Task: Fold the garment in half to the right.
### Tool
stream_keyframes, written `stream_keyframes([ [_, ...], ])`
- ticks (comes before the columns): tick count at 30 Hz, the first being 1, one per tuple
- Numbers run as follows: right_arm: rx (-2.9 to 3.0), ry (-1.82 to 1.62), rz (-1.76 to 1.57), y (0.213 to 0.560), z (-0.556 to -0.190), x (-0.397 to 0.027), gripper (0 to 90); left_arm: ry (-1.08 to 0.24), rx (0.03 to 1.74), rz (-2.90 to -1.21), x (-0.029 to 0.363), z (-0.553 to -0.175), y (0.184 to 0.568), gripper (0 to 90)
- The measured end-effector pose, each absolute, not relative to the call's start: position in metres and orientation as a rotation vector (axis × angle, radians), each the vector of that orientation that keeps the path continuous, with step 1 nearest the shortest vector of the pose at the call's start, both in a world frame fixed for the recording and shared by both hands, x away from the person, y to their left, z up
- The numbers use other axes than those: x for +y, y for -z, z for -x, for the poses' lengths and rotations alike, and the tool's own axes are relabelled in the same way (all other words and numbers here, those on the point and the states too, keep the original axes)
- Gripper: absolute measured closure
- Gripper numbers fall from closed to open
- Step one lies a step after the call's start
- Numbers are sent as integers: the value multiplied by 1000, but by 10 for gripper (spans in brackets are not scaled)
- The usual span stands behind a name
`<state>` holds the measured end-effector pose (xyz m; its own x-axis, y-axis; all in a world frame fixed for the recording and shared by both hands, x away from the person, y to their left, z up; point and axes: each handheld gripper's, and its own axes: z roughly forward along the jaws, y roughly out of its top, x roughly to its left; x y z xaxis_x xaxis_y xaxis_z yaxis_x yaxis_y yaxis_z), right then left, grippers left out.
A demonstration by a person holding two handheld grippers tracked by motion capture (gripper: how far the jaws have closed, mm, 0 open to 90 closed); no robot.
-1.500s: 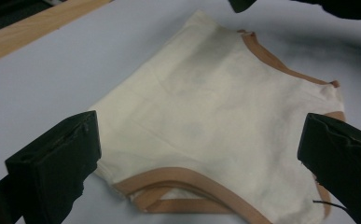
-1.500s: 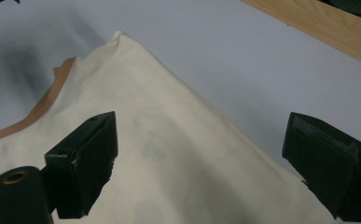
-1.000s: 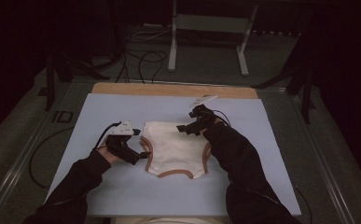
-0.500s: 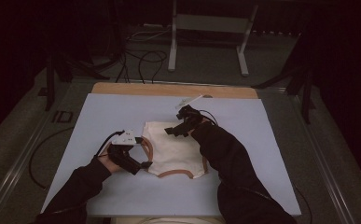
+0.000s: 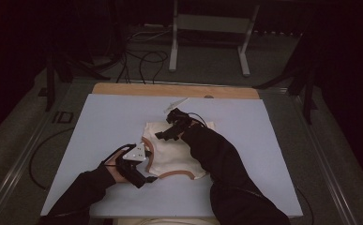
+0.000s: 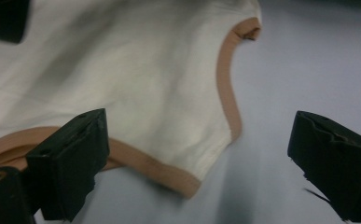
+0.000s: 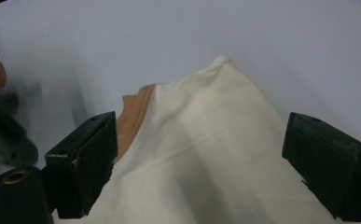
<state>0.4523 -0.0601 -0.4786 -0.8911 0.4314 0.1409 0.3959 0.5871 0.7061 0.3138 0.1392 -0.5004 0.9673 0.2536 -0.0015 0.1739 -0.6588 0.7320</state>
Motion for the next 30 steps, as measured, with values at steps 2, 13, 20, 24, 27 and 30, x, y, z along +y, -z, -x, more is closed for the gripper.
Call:
stream_keyframes([
  [2, 2766, -1200, -716, 480, -452, -58, 105, -146, 265, -2335, 135, -314, 504, 77],
  [13, 2786, -1187, -706, 483, -451, -53, 105, -252, 225, -2405, 123, -324, 518, 255],
  [20, 2787, -1187, -694, 483, -452, -49, 106, -313, 263, -2367, 124, -329, 520, 582],
  [24, 2789, -1189, -691, 482, -455, -46, 111, -311, 251, -2372, 121, -329, 520, 754],
  [27, 2791, -1186, -688, 482, -457, -45, 131, -298, 256, -2369, 121, -330, 520, 808],
  [30, 2788, -1189, -711, 482, -462, -42, 131, -279, 259, -2367, 121, -330, 520, 840],
])
